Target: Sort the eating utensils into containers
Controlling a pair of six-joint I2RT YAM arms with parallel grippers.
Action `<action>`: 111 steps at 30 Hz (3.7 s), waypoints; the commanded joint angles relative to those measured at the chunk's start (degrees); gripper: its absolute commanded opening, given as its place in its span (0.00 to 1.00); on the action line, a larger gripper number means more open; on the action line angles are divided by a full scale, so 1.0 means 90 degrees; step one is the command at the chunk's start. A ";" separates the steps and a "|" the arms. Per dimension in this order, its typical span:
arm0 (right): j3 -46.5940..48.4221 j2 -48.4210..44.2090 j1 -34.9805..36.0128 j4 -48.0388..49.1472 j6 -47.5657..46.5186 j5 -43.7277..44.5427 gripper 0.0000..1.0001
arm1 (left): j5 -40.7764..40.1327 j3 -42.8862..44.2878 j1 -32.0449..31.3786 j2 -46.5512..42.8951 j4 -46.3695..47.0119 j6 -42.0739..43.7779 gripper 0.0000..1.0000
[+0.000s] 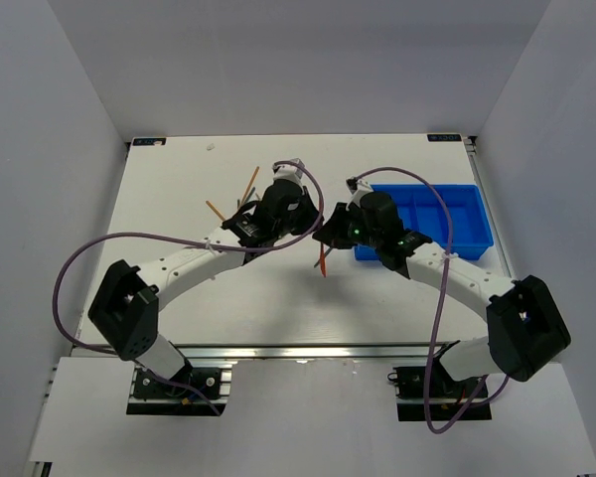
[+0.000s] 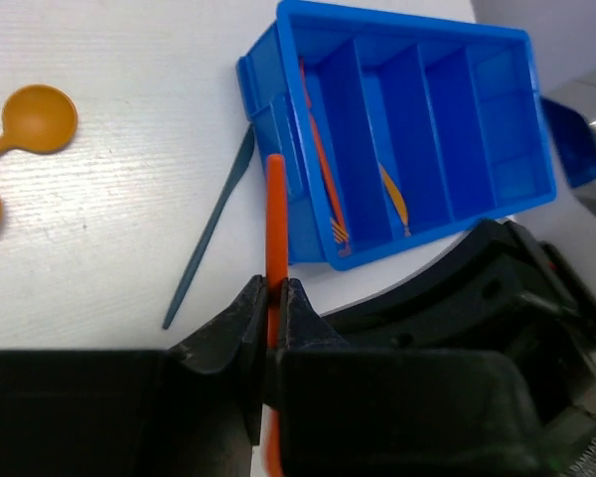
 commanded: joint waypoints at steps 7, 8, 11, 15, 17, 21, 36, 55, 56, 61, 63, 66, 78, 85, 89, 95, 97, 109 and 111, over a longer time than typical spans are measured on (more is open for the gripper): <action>0.0692 0.0178 -0.0016 0.0165 -0.0898 0.0155 0.00 | -0.0417 -0.0074 -0.0050 -0.1084 0.0012 0.0079 0.45; 0.0663 0.0129 -0.0113 0.0106 -0.0956 0.0156 0.00 | -0.0515 -0.0063 -0.0050 -0.1153 -0.0028 0.0138 0.50; 0.0574 0.0021 -0.0367 -0.0011 -0.1190 0.0146 0.00 | -0.0983 -0.0073 -0.0050 -0.1466 -0.0194 0.0304 0.80; 0.1002 0.0147 -0.0670 -0.1432 -0.2292 0.1721 0.00 | -0.2153 0.0113 -0.0050 -0.1953 -0.1082 0.0538 0.98; 0.1169 0.0303 -0.0981 -0.1826 -0.3025 0.2321 0.00 | -0.2273 -0.0101 -0.0050 -0.2440 -0.1297 0.0627 0.98; 0.1404 0.0674 -0.1812 -0.2160 -0.3681 0.2529 0.00 | -0.2157 -0.0580 -0.0050 -0.3096 -0.1600 0.0958 0.98; 0.1483 0.1339 -0.2458 -0.1312 -0.5166 0.3038 0.00 | -0.1747 -0.2221 -0.0050 -0.4132 -0.1885 0.1320 0.98; 0.1492 0.1662 -0.2507 -0.1251 -0.5314 0.2470 0.00 | -0.1414 -0.2368 -0.0050 -0.4113 -0.1503 0.1320 0.98; 0.1473 0.1623 -0.2507 -0.1329 -0.5245 0.2422 0.03 | -0.1414 -0.2368 -0.0050 -0.4094 -0.1484 0.1301 0.98; 0.1414 0.1379 -0.2516 -0.1437 -0.5088 0.2470 0.36 | -0.1385 -0.2378 -0.0050 -0.3947 -0.1416 0.1223 0.98; 0.1453 0.1233 -0.2507 -0.1486 -0.5049 0.2500 0.40 | -0.1375 -0.2417 -0.0050 -0.3889 -0.1357 0.1164 0.98; 0.1609 0.1037 -0.2516 -0.1661 -0.5020 0.2568 0.50 | -0.1307 -0.2446 -0.0050 -0.3703 -0.1240 0.1115 0.98; 0.1922 0.1281 -0.2614 -0.2121 -0.4133 0.2598 0.45 | -0.0468 -0.2476 -0.0050 -0.2094 0.0058 0.0959 0.98; 0.1200 -0.0356 -0.2565 -0.2091 -0.2726 0.1631 0.48 | 0.0450 -0.1500 -0.0098 -0.0160 0.0303 0.2021 0.88; 0.0800 -0.1266 -0.2497 -0.2335 -0.2578 0.1328 0.61 | 0.0743 -0.0797 -0.0108 0.0885 0.0187 0.2462 0.75; 0.0477 -0.2224 -0.2458 -0.2863 -0.2656 0.1124 0.63 | 0.0802 0.0199 -0.0118 0.1978 -0.0008 0.2814 0.64; 0.0399 -0.2439 -0.2458 -0.3008 -0.2695 0.0996 0.63 | 0.0783 0.0588 -0.0118 0.2224 -0.0165 0.2989 0.63; 0.0389 -0.3016 -0.2448 -0.3459 -0.2832 0.0810 0.64 | 0.0549 0.1177 -0.0245 0.3338 -0.0956 0.3186 0.36; 0.0369 -0.3094 -0.2458 -0.3439 -0.2832 0.0781 0.64 | 0.0442 0.1158 -0.0322 0.3426 -0.1112 0.3137 0.23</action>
